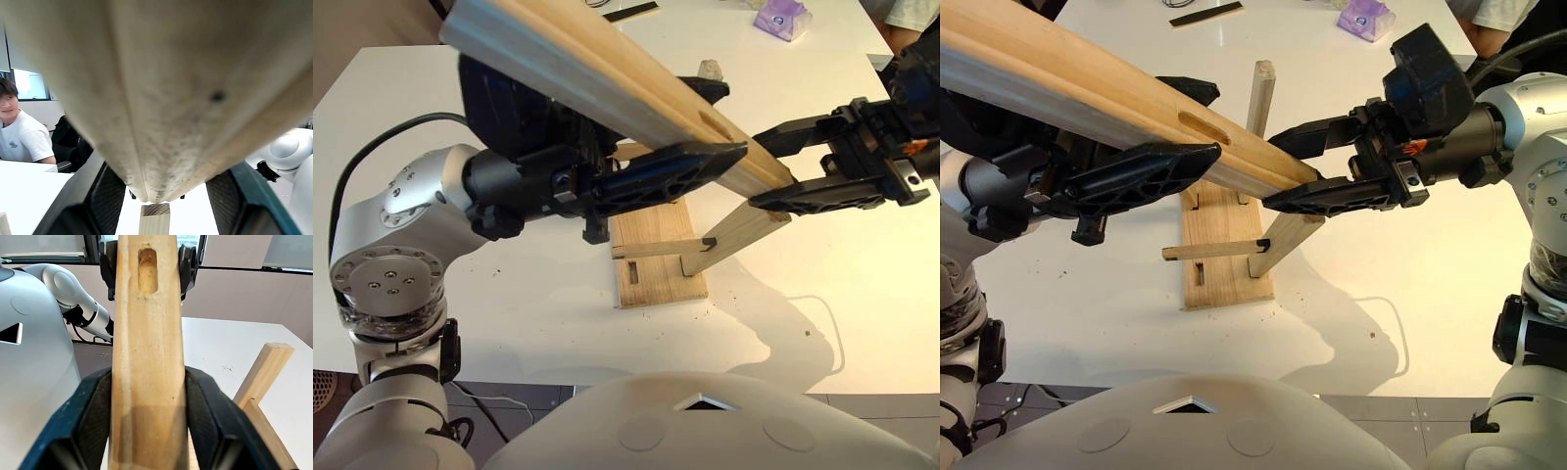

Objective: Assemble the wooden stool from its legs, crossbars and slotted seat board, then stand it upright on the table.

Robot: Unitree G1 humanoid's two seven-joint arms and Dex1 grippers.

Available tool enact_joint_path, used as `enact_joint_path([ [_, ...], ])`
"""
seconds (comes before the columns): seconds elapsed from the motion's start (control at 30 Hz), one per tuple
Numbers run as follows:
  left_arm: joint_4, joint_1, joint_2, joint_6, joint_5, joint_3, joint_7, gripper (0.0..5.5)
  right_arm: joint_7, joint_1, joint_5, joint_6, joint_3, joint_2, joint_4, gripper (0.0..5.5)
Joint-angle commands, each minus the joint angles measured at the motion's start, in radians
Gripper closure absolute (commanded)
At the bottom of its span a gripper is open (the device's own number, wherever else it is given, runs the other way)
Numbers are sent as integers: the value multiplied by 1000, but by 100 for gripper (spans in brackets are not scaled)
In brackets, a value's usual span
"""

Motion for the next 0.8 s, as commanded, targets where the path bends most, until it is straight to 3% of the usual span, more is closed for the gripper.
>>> enact_joint_path([
  [0.03, 32, 23, 6, 4, 63, -3, -17, 336, 15, -32, -20, -23, -5, -3, 7, 345],
  [0.13, 43, 25, -10, -7, 72, -1, -11, 341, -21, -43, -14, -5, -8, 13, 12, 345],
  [0.3, 52, 16, -43, -38, 55, 28, -6, 345, -76, -33, -43, -25, -20, 32, 13, 251],
  [0.43, 75, -3, -47, -64, 37, 85, 8, 345, -128, -47, -23, -14, -70, 46, 78, 248],
  [0.67, 183, 33, 100, -42, 88, 272, -58, 345, -214, 17, -2, -15, -218, 42, 189, 248],
  [0.8, 230, 173, 269, 1, 208, 390, -261, 345, -231, 157, -23, -23, -312, 25, 166, 248],
])
